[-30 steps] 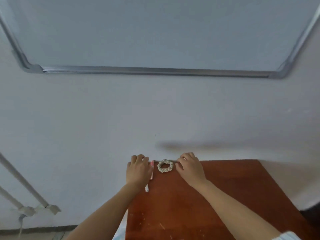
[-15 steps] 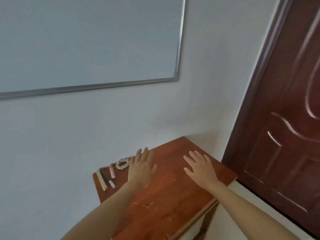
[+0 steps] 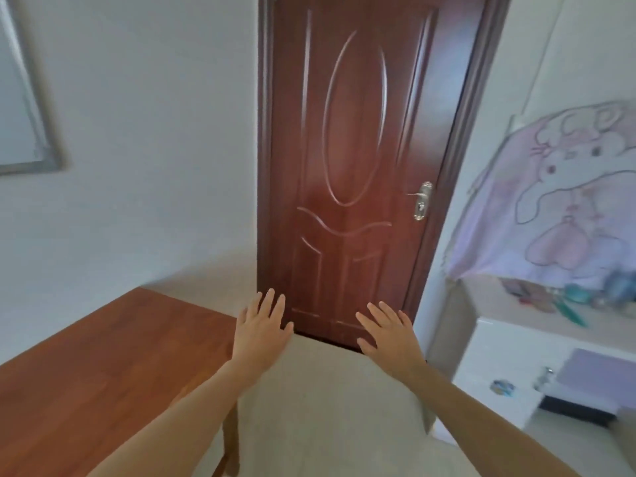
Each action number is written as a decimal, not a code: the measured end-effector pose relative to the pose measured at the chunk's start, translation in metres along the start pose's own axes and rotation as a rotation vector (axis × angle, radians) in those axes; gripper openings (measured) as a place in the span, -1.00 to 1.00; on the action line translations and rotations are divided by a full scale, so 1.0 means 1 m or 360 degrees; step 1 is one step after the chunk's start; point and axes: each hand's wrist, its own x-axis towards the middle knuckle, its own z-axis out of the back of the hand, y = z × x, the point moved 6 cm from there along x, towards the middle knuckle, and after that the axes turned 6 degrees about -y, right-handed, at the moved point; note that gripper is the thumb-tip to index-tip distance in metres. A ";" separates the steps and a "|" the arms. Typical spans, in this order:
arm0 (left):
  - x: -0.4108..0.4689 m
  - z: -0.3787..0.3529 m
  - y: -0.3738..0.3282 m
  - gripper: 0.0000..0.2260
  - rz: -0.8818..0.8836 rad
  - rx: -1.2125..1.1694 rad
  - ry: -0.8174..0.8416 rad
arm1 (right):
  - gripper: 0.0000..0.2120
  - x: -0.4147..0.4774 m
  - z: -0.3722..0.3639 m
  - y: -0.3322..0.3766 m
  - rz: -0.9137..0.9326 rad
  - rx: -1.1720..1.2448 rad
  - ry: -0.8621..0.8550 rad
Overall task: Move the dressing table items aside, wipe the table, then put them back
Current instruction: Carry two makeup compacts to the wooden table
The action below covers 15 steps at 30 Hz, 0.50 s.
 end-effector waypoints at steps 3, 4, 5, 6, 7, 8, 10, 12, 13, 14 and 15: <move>0.008 -0.019 -0.086 -0.30 -0.0145 -0.0049 0.0030 | -0.54 -0.039 -0.002 -0.083 -0.0195 0.0045 0.0059; 0.011 -0.023 -0.113 -0.33 -0.0220 -0.0057 -0.0016 | -0.54 -0.054 -0.004 -0.105 -0.0253 0.0067 0.0084; 0.013 -0.029 -0.140 -0.40 -0.0303 -0.0085 -0.0037 | -0.55 -0.071 -0.002 -0.127 -0.0317 0.0052 0.0087; 0.015 -0.033 -0.165 -0.47 -0.0374 -0.0079 -0.0048 | -0.55 -0.087 0.000 -0.147 -0.0383 0.0009 0.0094; 0.017 -0.036 -0.189 -0.51 -0.0445 -0.0105 -0.0059 | -0.56 -0.102 0.003 -0.165 -0.0447 -0.0006 0.0083; 0.019 -0.039 -0.211 -0.53 -0.0495 -0.0134 -0.0080 | -0.57 -0.116 0.004 -0.183 -0.0515 -0.0013 0.0068; 0.023 -0.043 -0.253 -0.53 -0.0588 -0.0211 -0.0074 | -0.56 -0.142 0.003 -0.220 -0.0660 -0.0084 0.0039; 0.022 -0.050 -0.290 -0.45 -0.0668 -0.0319 0.0023 | -0.55 -0.162 -0.001 -0.252 -0.0814 -0.0083 0.0105; 0.023 -0.055 -0.307 -0.41 -0.0683 -0.0389 0.0091 | -0.58 -0.170 0.000 -0.264 -0.0854 -0.0087 0.0084; 0.024 -0.060 -0.321 -0.37 -0.0711 -0.0408 0.0112 | -0.62 -0.176 0.000 -0.274 -0.0880 -0.0120 0.0069; 0.026 -0.064 -0.334 -0.35 -0.0747 -0.0432 0.0068 | -0.65 -0.180 0.002 -0.283 -0.0918 -0.0121 0.0067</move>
